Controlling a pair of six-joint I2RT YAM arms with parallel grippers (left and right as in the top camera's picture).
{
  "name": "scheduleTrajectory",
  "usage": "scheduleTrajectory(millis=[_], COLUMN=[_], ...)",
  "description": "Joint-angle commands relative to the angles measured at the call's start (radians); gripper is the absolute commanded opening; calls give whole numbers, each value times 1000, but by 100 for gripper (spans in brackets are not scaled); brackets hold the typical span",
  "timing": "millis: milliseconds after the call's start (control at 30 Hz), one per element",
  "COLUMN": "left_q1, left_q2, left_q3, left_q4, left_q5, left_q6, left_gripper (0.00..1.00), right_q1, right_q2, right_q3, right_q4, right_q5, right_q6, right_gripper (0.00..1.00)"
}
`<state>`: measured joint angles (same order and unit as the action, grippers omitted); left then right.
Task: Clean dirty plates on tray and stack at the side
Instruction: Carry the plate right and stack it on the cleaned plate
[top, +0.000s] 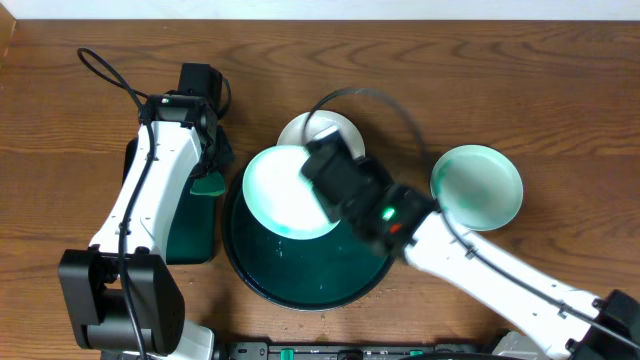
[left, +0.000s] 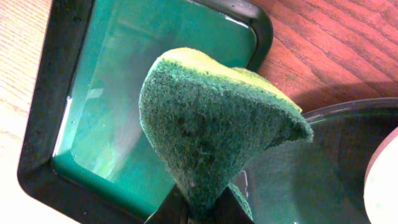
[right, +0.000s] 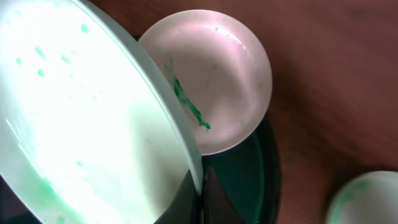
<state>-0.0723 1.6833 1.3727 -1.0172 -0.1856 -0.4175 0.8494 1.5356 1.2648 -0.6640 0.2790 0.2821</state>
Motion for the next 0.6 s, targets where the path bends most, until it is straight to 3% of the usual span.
scheduleTrajectory(millis=[0, 367, 567], left_q1=[4, 4, 4], left_q2=[1, 1, 1], left_q3=[-8, -8, -8], left_q4=[-1, 6, 13], left_q5=[-6, -6, -6], left_q6=[16, 16, 16], left_gripper=[7, 7, 7], right_q1=[-171, -860, -1091], right_q2=[-79, -150, -145], right_q3=[6, -16, -179], right_q4=[-4, -298, -258], right_q5=[-309, -398, -366], right_q6=[53, 106, 106], right_gripper=[1, 1, 1])
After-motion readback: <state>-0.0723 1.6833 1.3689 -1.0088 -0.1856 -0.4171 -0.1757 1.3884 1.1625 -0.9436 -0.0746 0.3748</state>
